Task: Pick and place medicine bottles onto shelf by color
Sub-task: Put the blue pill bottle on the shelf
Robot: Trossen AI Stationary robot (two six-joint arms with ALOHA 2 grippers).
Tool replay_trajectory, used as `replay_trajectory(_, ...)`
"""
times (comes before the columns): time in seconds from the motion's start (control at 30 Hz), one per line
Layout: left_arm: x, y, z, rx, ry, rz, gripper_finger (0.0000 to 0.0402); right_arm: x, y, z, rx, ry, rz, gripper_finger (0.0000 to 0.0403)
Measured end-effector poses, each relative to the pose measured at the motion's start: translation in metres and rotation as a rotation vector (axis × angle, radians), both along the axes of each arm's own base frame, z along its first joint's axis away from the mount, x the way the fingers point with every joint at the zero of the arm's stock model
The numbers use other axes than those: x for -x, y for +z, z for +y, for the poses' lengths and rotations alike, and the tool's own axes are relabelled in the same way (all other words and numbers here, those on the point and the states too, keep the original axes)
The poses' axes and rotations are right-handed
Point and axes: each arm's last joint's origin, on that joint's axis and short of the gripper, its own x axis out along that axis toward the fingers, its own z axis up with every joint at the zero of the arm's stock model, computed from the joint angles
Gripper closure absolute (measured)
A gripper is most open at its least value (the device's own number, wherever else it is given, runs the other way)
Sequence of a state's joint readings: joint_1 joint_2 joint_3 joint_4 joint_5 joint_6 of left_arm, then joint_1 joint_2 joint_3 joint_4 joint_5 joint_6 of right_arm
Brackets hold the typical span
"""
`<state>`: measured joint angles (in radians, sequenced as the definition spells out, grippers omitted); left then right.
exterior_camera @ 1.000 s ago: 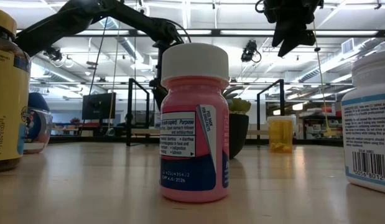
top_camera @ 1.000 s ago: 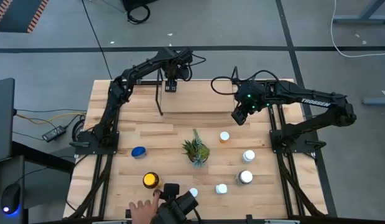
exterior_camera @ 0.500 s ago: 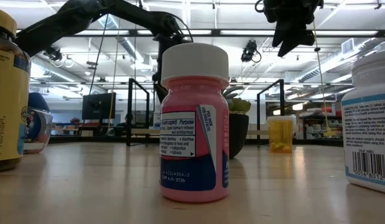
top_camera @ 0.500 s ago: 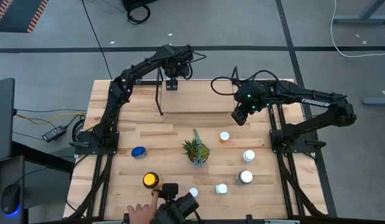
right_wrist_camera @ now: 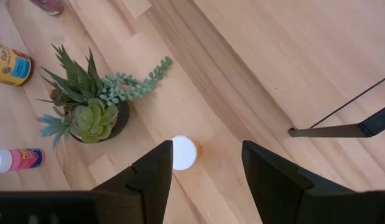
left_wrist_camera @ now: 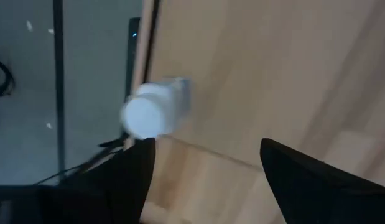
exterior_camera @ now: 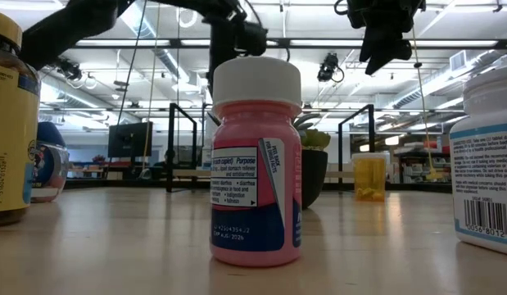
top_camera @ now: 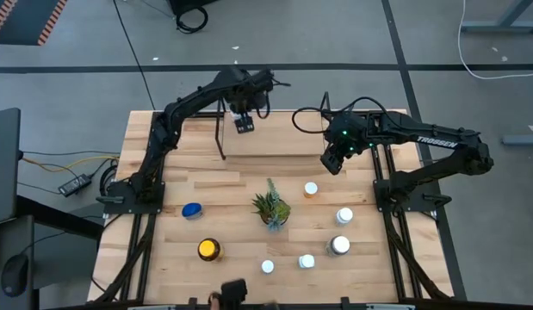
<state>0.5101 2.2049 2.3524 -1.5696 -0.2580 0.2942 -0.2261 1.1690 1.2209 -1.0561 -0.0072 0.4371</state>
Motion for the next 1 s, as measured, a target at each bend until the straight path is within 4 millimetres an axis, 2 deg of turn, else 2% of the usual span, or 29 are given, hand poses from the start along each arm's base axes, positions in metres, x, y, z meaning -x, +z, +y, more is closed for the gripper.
replay_trajectory(0.13, -0.009, 0.017, -0.04, 0.001, 0.006, -0.076, 0.0116, 0.0, 0.0, 0.0, -0.002, 0.006, 0.0, 0.0203)
replay_trajectory(0.27, -0.015, 0.033, -0.08, 0.091, 0.046, -0.187, 0.0122, 0.001, 0.0, 0.001, -0.025, 0.022, 0.003, 0.0203)
replay_trajectory(0.4, -0.012, 0.054, -0.121, 0.178, 0.088, -0.287, 0.0129, 0.002, -0.002, 0.002, -0.048, 0.038, 0.023, 0.0203)
replay_trajectory(0.57, -0.005, 0.074, -0.164, 0.203, 0.055, -0.347, 0.014, 0.003, -0.003, 0.006, -0.06, 0.091, 0.04, 0.0203)
replay_trajectory(0.67, 0.004, 0.086, -0.181, 0.24, 0.048, -0.386, 0.015, 0.005, -0.003, 0.011, -0.063, 0.128, 0.055, 0.0203)
replay_trajectory(0.83, 0.026, 0.1, -0.192, 0.263, 0.049, -0.417, 0.0168, 0.005, -0.004, 0.021, -0.084, 0.145, 0.078, 0.0203)
replay_trajectory(1.0, 0.071, 0.084, -0.195, 0.305, 0.12, -0.312, 0.0174, 0.004, -0.004, 0.032, -0.095, 0.139, 0.082, 0.0203)
